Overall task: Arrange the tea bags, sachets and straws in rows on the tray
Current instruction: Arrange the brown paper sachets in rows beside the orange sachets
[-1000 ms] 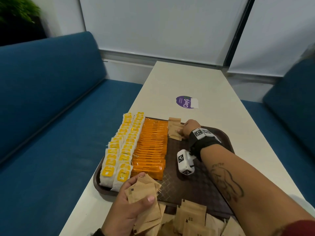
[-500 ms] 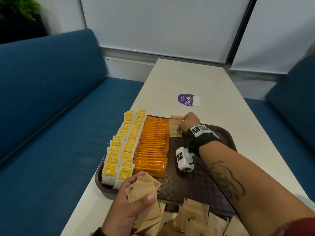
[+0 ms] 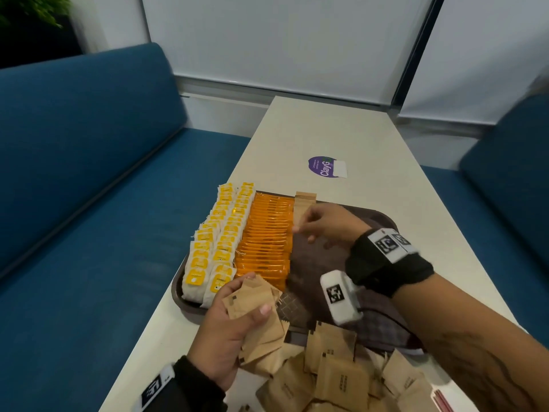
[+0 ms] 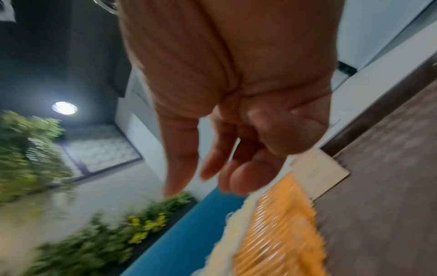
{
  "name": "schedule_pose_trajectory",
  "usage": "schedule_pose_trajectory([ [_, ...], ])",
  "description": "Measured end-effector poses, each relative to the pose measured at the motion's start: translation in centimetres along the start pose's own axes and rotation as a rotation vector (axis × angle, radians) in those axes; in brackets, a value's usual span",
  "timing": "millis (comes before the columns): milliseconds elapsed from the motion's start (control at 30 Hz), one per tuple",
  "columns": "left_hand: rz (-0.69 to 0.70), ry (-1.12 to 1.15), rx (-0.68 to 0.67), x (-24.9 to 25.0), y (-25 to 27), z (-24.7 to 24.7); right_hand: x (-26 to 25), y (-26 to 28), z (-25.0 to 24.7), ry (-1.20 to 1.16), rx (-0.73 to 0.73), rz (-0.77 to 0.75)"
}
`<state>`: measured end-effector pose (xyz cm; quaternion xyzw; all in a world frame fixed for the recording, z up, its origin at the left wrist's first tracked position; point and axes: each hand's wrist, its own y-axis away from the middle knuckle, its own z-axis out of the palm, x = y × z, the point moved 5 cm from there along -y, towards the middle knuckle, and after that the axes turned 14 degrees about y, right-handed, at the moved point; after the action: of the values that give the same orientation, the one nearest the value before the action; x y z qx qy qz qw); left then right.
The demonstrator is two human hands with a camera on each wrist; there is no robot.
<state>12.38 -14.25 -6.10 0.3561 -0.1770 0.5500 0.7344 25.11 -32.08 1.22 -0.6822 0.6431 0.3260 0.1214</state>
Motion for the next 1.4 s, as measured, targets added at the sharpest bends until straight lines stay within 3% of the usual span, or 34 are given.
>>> schedule_pose_trajectory([
  [100, 0.032, 0.009, -0.013, 0.0, 0.1, 0.5, -2.7, 6.0, 2.2, 0.09, -0.261, -0.095],
  [167, 0.045, 0.022, -0.038, -0.2, 0.2, 0.8, -3.1, 8.5, 3.7, 0.158, -0.317, -0.092],
  [367, -0.004, 0.073, -0.089, -0.7, 1.2, 1.4, -2.5, 11.0, 5.5, 0.003, -0.141, -0.033],
  [500, 0.011, -0.002, -0.085, -0.7, 1.7, 1.2, -2.1, 11.9, 5.7, -0.156, -0.125, 0.026],
  [800, 0.078, -0.109, -0.037, -0.5, 1.1, 0.6, -1.8, 11.9, 6.0, -0.265, -0.096, 0.086],
  [1000, 0.078, -0.093, -0.044, -0.3, 0.2, 0.2, -0.5, 10.1, 2.2, -0.534, 0.01, 0.19],
  [1167, 0.065, -0.068, -0.027, -0.3, -0.5, -0.2, 2.4, 3.4, -2.0, -0.275, 0.15, 0.23],
  [1300, 0.036, -0.061, -0.008, -0.4, -0.9, -0.8, 5.2, -1.9, -3.4, -0.221, 0.241, 0.345],
  [1400, 0.023, -0.068, 0.005, -0.3, -1.0, -1.2, 5.9, -5.0, -2.6, -0.161, 0.163, 0.401],
])
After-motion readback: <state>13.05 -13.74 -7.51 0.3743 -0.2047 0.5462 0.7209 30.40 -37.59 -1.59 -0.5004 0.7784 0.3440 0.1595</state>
